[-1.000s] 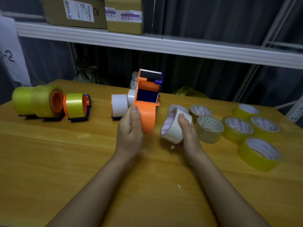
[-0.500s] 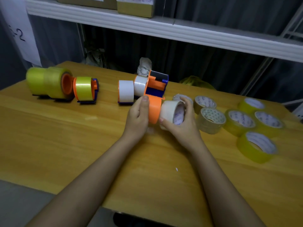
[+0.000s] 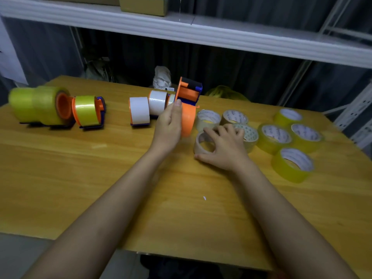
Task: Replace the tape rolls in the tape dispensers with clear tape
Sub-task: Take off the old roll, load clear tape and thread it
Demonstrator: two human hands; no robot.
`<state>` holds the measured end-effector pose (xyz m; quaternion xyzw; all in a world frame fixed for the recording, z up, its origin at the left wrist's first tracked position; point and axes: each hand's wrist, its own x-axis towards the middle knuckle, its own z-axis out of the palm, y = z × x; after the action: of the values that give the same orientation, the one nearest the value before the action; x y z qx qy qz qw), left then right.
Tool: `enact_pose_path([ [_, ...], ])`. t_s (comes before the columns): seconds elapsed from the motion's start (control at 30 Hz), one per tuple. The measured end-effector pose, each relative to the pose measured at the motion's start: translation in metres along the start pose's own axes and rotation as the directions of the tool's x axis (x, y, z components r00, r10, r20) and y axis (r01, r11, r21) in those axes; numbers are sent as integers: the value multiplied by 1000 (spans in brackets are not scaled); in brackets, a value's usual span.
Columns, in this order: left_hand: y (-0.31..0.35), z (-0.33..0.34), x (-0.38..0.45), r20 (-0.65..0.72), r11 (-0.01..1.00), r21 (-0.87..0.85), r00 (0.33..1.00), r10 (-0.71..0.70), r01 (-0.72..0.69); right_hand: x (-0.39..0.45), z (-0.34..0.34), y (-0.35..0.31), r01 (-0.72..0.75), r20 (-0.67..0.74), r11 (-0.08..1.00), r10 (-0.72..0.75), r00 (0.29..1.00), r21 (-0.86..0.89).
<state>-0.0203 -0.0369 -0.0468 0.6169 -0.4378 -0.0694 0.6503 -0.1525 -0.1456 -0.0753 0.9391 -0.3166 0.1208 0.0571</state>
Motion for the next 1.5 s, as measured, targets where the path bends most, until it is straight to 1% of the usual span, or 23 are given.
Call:
enact_pose_path([
  [0.2,-2,6,-5,1,999,-51,1000,-15,15,16,4,5,-20,85,999,22,996,-30],
  [0.27,-4,7,-4,10,999,-45,1000,-28,29,25,4,5,-28,173,998,38,984,-59],
  [0.37,-6,7,-1,23,999,-25,999,-48,48,39,3,3,-66,312,991,100,945,-118],
  [0.43,-5,7,-1,22,998,-21,998,-59,59,46,3,2,-105,361,986,146,921,-130],
  [0.5,-5,7,0,23,998,-14,998,-65,66,52,4,2,-134,381,985,167,910,-111],
  [0.8,-2,14,5,10,998,-25,998,-64,64,70,6,3,-192,349,979,205,914,-70],
  [0.87,1,17,6,5,998,-21,998,-63,64,70,3,5,-184,345,983,183,921,-31],
  [0.93,3,19,7,15,998,-14,998,-62,63,63,0,11,-151,336,987,124,934,56],
  [1.0,4,20,7,22,999,-7,998,-51,51,52,-4,19,-115,271,980,69,960,160],
  [1.1,3,24,7,29,999,-8,998,-47,47,33,-11,36,-87,82,945,64,995,315],
  [1.17,2,30,5,38,999,-16,998,-48,49,22,-15,50,-104,-34,925,125,992,366],
  [1.23,2,36,4,35,999,-10,999,-42,42,13,-20,66,-195,-78,908,239,968,370],
  [1.3,3,44,3,15,1000,7,999,-28,28,9,-25,86,-294,-75,899,334,940,324],
  [1.33,4,47,4,-2,1000,18,1000,-22,22,9,-26,94,-330,-48,893,361,931,305],
  [1.43,8,56,7,-35,998,54,999,-7,9,6,-32,115,-407,90,876,397,913,259],
  [1.5,11,63,10,-50,997,81,998,22,-18,6,-33,125,-465,185,870,436,881,164],
])
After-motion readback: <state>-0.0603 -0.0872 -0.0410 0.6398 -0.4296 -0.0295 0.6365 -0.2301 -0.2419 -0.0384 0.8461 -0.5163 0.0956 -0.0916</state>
